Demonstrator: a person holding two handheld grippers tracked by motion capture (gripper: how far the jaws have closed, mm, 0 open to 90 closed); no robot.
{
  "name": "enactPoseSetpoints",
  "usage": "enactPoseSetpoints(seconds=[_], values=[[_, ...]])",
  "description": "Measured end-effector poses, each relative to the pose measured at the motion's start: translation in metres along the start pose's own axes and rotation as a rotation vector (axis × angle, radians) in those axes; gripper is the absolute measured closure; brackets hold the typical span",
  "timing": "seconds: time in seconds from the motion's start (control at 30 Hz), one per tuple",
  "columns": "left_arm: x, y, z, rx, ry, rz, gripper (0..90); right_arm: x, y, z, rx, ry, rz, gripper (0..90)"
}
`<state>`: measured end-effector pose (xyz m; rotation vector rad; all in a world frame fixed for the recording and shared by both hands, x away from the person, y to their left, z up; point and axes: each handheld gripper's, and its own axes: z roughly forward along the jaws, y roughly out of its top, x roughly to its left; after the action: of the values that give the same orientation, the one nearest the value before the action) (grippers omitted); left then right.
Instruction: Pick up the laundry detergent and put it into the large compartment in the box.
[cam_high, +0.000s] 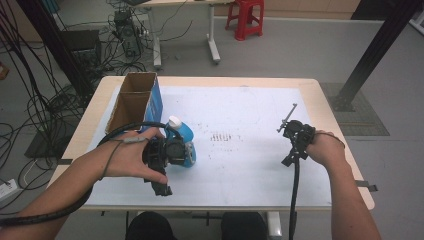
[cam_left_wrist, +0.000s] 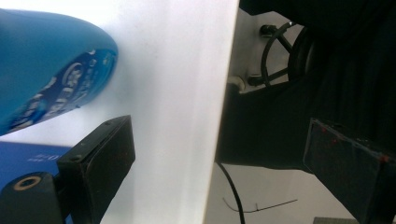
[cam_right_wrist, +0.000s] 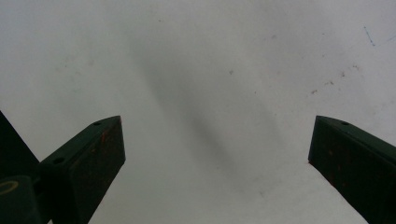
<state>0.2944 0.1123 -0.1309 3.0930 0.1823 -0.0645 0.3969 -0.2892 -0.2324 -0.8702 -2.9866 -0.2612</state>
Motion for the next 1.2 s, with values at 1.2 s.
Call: enactPoseSetpoints(seconds=[1.2], values=[[0.037,0.02,-0.084,-0.014,0.178,0.086,9.7,-0.001,-0.02,-0.005,0.007,-0.02,0.038,3.4]])
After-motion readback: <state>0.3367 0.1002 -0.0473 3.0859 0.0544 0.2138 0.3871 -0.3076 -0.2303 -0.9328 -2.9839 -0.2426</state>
